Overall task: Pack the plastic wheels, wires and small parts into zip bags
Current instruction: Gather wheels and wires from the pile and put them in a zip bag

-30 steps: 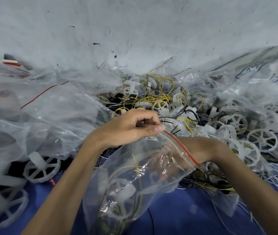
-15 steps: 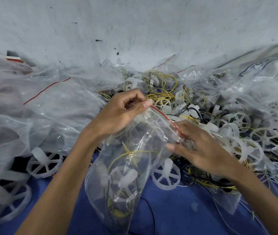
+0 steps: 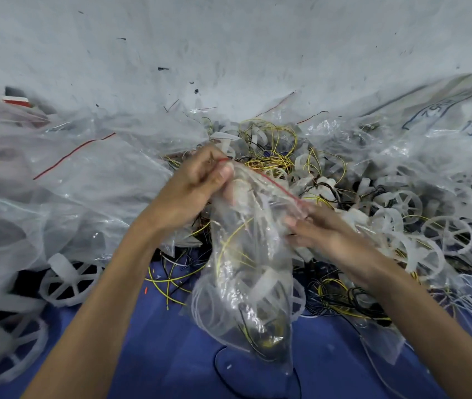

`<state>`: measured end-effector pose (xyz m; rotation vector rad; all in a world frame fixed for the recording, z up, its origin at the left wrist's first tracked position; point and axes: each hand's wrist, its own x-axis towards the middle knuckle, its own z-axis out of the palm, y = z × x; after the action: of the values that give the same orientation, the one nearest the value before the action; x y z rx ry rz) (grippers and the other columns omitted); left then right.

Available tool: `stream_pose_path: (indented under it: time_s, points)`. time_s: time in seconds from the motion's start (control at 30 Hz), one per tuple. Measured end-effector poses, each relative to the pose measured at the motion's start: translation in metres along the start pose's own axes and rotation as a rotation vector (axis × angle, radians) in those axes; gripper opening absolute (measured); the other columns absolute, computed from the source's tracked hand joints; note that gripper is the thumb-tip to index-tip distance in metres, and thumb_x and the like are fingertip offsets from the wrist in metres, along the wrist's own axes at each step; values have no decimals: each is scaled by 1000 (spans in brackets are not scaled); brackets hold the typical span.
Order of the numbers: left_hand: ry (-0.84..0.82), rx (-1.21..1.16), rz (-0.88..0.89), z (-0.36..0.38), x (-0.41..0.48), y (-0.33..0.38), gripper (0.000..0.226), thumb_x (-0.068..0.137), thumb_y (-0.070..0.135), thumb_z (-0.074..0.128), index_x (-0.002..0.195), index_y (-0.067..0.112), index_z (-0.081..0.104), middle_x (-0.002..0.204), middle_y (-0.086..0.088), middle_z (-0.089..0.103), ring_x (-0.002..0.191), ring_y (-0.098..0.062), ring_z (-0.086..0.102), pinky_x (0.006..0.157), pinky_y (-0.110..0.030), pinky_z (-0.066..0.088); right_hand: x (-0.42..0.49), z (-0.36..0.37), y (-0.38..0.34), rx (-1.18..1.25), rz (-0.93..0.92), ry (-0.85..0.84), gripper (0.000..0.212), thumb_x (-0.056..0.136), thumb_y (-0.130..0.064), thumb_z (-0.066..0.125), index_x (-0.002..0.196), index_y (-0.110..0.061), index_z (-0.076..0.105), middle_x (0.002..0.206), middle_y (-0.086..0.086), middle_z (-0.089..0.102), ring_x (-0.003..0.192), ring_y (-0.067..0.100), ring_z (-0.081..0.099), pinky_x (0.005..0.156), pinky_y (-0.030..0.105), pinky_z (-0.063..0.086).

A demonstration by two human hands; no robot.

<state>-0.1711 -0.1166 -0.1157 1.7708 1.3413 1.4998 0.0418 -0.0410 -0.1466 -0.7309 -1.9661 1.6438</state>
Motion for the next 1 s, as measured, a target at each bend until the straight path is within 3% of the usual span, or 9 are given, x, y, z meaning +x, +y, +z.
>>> stream_pose_path:
  time_s: [0.1,0.23,0.37,0.47,0.53,0.6,0.7,0.83,1.0]
  points:
    - [61,-5,187,-5,0,26,16,97,9,43,83,17,40,52,10,46,44,4,41,47,-9,34,-12,24,-4,125,-26,-187,14,81,-35,59,90,-29,68,84,-17,66,87,2,65,77,21,53]
    - [55,74,336,-10,0,41,15,97,13,42,84,20,42,56,14,42,49,4,37,51,-6,32,-19,76,3,372,-40,-252,20,89,-17,51,80,-21,69,84,-4,63,88,11,62,77,35,57]
    - [-318,188,3,-7,-4,13,19,95,19,49,76,13,49,60,13,45,58,2,39,57,-13,33,-21,98,21,-167,-65,-273,16,92,-23,57,95,-10,64,88,-12,66,86,3,63,84,37,55]
    - [-515,172,-236,-5,-6,-10,20,93,11,48,74,15,51,59,19,48,59,2,44,61,-11,38,-26,59,20,-482,-42,-407,20,87,-24,64,104,-23,55,101,-3,66,88,13,64,83,36,53]
    - [-572,166,-287,-5,-4,-17,20,93,12,50,74,18,53,61,20,49,63,1,46,61,-7,36,-30,28,13,-465,-29,-294,29,86,-6,60,107,-24,53,101,-5,68,86,6,66,76,26,55]
    - [-616,164,-299,-3,-2,-19,21,92,16,53,71,18,52,61,17,48,61,-3,43,59,-7,35,-25,5,9,-530,-169,22,34,84,6,55,101,-22,58,96,-6,69,86,2,65,72,18,54]
    - [-644,175,-323,4,-2,-22,23,84,31,57,68,16,51,59,13,44,58,-8,39,56,-10,33,-5,-13,9,-890,-424,357,22,86,-9,62,109,-11,60,117,6,57,106,12,57,91,26,51]
    - [-722,231,-367,6,-2,-32,27,87,25,61,63,25,50,53,16,42,52,-4,37,54,-14,34,25,-15,31,-1448,-145,94,69,84,-57,53,142,-41,21,153,-4,10,139,20,16,114,49,20]
    - [-708,295,-381,1,-1,-40,18,87,21,64,73,27,55,60,13,52,57,-4,46,59,-17,37,23,-37,48,-1254,-174,213,114,71,-58,67,144,-36,-17,154,1,15,137,19,23,112,51,21]
